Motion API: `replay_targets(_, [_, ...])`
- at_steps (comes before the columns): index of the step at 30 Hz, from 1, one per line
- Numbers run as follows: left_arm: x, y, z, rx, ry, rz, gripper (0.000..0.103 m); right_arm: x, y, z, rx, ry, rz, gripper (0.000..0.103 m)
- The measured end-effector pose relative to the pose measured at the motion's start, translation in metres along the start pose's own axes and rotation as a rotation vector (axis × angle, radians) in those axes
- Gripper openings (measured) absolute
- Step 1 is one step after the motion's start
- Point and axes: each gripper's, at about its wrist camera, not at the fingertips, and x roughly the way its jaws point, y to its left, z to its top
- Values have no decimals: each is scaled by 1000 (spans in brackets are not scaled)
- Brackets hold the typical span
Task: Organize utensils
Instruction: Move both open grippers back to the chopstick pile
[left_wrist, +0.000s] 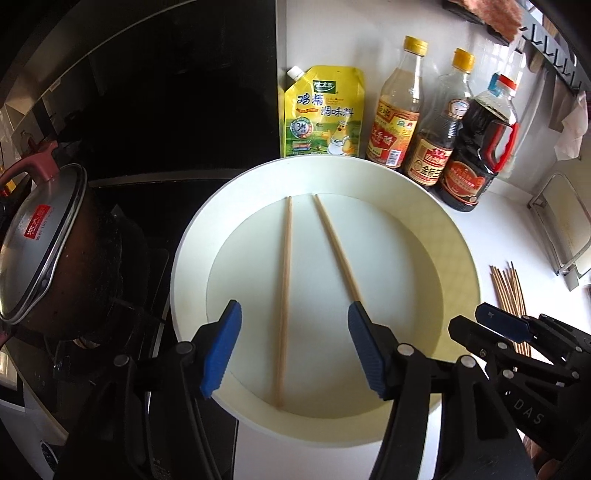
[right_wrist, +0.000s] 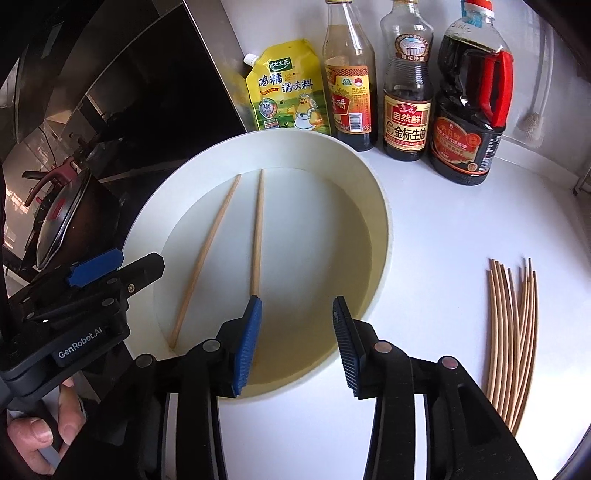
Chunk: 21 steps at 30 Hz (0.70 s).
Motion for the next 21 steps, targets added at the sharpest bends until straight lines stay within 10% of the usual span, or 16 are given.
replay_targets(21, [-28,-100,-32,72,6,-107,72,-69,-109,-67,124,-32,-88,53])
